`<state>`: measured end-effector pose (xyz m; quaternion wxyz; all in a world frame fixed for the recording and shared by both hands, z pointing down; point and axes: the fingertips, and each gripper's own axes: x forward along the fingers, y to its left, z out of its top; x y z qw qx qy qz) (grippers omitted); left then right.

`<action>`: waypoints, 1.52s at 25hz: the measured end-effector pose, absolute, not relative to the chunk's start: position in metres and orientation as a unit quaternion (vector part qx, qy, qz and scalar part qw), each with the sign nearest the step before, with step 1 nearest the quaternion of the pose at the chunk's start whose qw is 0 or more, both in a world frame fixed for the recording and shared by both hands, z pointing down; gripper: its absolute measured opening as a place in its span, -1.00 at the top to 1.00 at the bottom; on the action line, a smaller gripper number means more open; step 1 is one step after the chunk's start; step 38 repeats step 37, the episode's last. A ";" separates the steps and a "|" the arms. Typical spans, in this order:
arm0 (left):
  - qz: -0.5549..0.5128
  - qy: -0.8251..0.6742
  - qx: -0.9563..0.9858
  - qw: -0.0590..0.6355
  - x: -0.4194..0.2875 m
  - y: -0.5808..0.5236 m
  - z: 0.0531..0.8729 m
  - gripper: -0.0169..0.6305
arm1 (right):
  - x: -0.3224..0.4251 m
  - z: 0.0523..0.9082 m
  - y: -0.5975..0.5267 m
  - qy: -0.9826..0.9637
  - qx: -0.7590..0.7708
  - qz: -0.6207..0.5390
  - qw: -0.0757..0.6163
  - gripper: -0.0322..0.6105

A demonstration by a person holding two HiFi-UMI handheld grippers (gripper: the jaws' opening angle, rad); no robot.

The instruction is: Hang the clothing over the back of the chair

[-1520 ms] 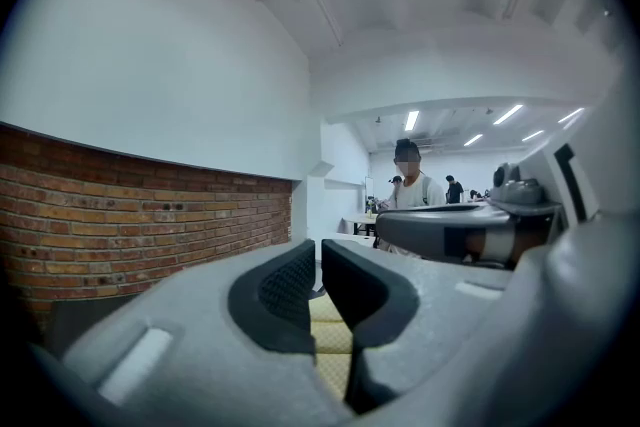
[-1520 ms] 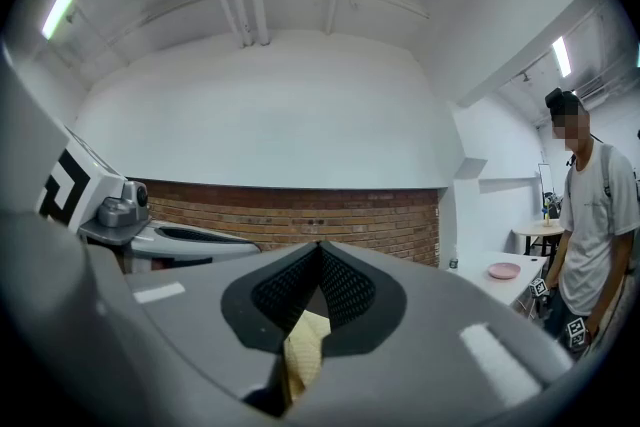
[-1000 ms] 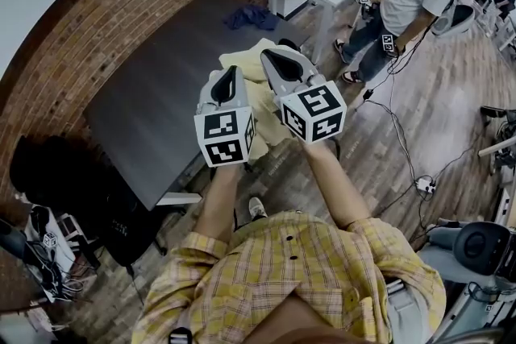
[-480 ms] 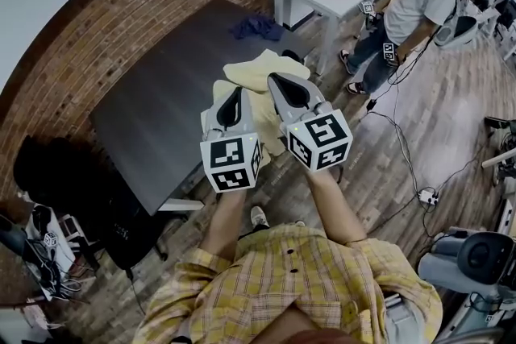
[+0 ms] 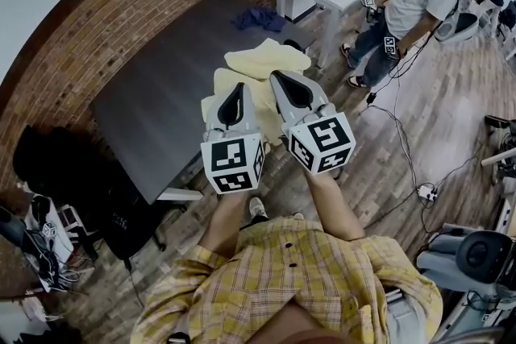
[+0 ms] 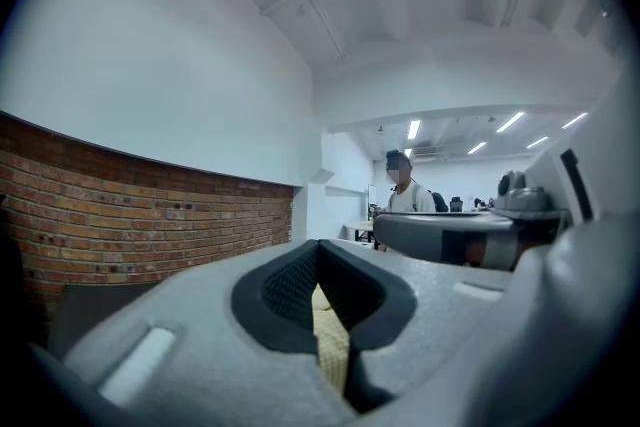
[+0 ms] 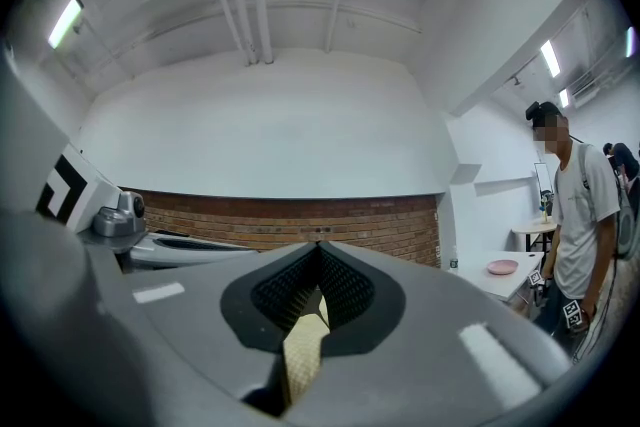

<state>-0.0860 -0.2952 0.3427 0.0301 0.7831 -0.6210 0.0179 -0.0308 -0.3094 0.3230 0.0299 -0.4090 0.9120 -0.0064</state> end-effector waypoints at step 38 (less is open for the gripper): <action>0.016 -0.613 0.790 0.008 -0.057 -0.253 0.356 0.96 | -0.015 0.341 -0.266 0.905 -0.423 0.000 0.039 0.90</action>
